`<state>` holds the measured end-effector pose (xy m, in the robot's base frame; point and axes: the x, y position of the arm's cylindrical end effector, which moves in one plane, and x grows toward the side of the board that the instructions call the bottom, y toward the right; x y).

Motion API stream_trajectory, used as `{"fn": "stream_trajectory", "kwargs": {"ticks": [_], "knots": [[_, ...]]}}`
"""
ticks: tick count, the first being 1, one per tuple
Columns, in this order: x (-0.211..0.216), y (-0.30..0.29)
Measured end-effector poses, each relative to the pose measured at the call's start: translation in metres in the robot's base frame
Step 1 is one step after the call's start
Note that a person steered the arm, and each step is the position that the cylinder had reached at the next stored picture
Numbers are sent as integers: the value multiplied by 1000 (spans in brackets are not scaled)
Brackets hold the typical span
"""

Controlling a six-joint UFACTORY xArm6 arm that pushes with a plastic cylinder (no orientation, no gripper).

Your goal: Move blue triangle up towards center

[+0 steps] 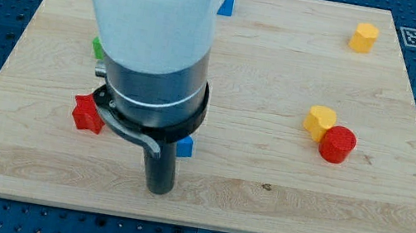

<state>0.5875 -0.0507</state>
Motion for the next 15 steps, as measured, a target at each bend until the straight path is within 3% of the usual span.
{"fn": "stream_trajectory", "kwargs": {"ticks": [2,6,8,9,11,13,15], "knots": [[-21,15],[-23,23],[-21,-22],[-41,-31],[-33,19],[-64,59],[-74,35]]}}
